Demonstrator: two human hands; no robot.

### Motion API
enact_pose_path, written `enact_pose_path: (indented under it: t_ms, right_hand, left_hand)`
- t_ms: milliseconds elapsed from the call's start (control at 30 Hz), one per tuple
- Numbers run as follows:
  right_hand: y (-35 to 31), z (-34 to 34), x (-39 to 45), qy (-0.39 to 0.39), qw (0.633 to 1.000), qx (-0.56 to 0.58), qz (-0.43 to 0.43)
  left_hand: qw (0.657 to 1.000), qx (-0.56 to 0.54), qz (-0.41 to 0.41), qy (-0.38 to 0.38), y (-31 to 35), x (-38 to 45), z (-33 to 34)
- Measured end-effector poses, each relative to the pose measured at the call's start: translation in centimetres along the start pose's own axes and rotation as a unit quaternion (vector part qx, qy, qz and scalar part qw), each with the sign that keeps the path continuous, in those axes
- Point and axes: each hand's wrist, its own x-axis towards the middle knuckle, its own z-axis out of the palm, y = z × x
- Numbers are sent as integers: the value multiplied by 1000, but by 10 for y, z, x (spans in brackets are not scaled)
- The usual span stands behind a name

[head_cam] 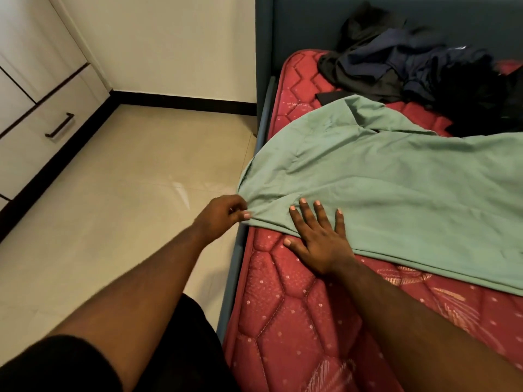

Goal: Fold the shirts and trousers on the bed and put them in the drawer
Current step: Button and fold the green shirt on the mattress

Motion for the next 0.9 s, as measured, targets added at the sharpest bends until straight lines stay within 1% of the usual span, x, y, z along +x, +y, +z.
enact_pose_path:
  t_ms: [33, 67, 100, 133, 167, 200, 233, 267, 300, 333, 367, 400, 433, 467, 500, 533, 567, 600, 633, 667, 700, 733, 767, 800, 833, 900]
  right_hand:
    - [0, -1, 0, -5, 1000, -1, -1]
    - [0, -2, -2, -12, 1000, -2, 0]
    - [0, -3, -1, -18, 1000, -2, 0]
    - [0, -5, -2, -25, 1000, 1, 1]
    - [0, -7, -2, -29, 1000, 6, 1]
    - [-1, -9, -2, -28, 1000, 12, -4]
    - [-2, -11, -2, -25, 999, 18, -10]
    - [-2, -13, -3, -24, 999, 23, -19]
    - [1, -14, -6, -27, 999, 32, -22]
    - [8, -14, -9, -26, 999, 40, -15]
    - [21, -14, -14, -27, 999, 47, 4]
    - [40, -14, -20, -31, 998, 47, 30]
    - [61, -14, -30, -36, 997, 43, 61]
    - [85, -16, -40, -39, 993, 43, 101]
    - [104, -19, -49, -41, 987, 52, 147]
    - [120, -25, -55, -39, 979, 65, 190]
    - [128, -29, -53, -30, 974, 76, 213]
    - [129, -32, -46, -16, 975, 75, 207]
    - [129, -32, -38, -2, 981, 67, 182]
    - [125, -31, -30, 6, 987, 61, 150]
    - [125, -29, -25, 3, 990, 60, 131]
    - [137, -25, -25, -4, 990, 60, 129]
    - [155, -22, -29, -8, 989, 53, 138]
    - [185, -18, -42, -5, 987, 40, 156]
    - [217, -17, -61, 2, 984, 19, 179]
    - [294, -20, -118, -3, 967, -5, 255]
  left_hand:
    - [998, -47, -9, -28, -4, 3, -6]
    - [997, -66, -24, -36, 1, 5, -12]
    - [997, -74, -27, -18, 9, 9, -15]
    - [997, -70, -14, 31, 24, 12, -16]
    - [993, -69, 23, 88, 41, 14, -14]
    - [987, -77, 68, 124, 61, 14, -8]
    - [980, -83, 124, 129, 79, 13, 3]
    - [979, -61, 165, 107, 91, 13, 15]
    - [980, -2, 189, 66, 93, 12, 31]
    - [978, 83, 189, 15, 90, 11, 42]
    - [970, 174, 168, -36, 79, 12, 51]
    - [956, 243, 143, -76, 68, 12, 55]
    - [949, 276, 123, -93, 61, 12, 55]
    - [946, 292, 112, -83, 60, 12, 56]
    - [944, 306, 114, -53, 67, 11, 57]
    - [942, 305, 138, -3, 84, 14, 64]
    - [938, 294, 178, 45, 104, 19, 71]
    - [931, 278, 225, 70, 128, 26, 81]
    - [923, 274, 262, 66, 150, 35, 97]
    - [919, 281, 274, 39, 168, 44, 111]
    - [924, 288, 252, -8, 178, 51, 123]
    - [931, 293, 210, -60, 182, 59, 135]
    - [936, 294, 170, -92, 177, 66, 141]
    - [940, 289, 145, -105, 171, 71, 148]
    - [944, 285, 133, -103, 163, 73, 151]
    - [947, 275, 138, -94, 153, 75, 154]
